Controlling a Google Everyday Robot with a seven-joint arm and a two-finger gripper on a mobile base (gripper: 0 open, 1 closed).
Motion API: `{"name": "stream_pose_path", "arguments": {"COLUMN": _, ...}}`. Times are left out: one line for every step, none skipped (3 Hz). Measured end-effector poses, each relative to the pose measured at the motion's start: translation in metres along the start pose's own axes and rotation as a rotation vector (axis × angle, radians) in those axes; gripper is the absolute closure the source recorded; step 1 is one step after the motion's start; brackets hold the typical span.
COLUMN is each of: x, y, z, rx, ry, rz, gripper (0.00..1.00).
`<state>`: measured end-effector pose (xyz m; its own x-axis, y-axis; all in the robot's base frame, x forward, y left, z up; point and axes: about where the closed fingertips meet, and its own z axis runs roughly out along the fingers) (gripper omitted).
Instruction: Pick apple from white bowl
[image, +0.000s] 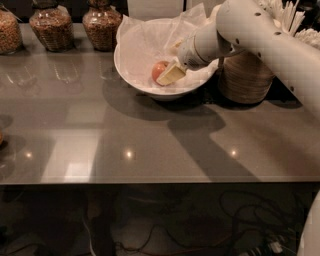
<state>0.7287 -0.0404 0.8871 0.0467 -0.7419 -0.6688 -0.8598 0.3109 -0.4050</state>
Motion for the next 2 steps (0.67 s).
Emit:
{"name": "stream_pose_path", "arguments": {"x": 0.005, "y": -0.004, "z": 0.013, "rx": -0.010, "ry": 0.004, "rz": 0.008, "gripper": 0.36}}
{"name": "stream_pose_path", "arguments": {"x": 0.013, "y": -0.005, "z": 0.025, "rx": -0.022, "ry": 0.017, "rz": 0.021, "gripper": 0.36}}
